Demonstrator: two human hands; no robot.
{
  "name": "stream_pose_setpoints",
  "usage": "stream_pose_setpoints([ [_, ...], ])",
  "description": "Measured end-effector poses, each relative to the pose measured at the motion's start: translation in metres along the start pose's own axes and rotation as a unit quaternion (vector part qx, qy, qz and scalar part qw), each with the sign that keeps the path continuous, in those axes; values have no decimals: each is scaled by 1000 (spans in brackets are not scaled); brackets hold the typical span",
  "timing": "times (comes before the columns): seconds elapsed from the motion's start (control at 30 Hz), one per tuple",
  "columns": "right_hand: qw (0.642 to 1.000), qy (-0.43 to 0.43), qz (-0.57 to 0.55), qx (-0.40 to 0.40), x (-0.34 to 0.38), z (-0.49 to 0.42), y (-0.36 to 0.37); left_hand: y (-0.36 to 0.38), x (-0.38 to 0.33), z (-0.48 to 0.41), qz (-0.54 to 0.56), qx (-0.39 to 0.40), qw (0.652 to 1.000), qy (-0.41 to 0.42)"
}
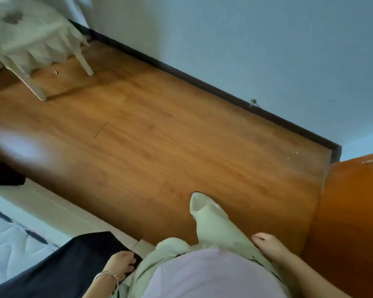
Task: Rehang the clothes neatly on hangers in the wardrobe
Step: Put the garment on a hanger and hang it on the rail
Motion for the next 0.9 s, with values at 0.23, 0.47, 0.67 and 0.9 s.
stream_pose_setpoints([
  [0.23, 994, 6, 104, 25, 96, -92, -146, 17, -105, 69, 58, -84, 981, 163],
  [0.47, 922, -112, 354, 106, 281, -182, -122, -4, -52, 60, 311, -142, 939, -30],
  [0.67, 912, -267, 273, 150, 500, -181, -1, -44, -56, 38, 421, -98, 892, -134],
  [0.9, 845, -327, 378, 191, 655, -163, 87, -199, -147, 19, 503, -123, 853, -58],
])
Point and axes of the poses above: each hand's wrist, its own z-axis away from the middle knuckle, its own y-axis out of the palm, x = y × z, the point moved 2 cm from there along -z, towards the middle knuckle, and after that the axes turned 7 degrees about -y, right-handed, at the moved point
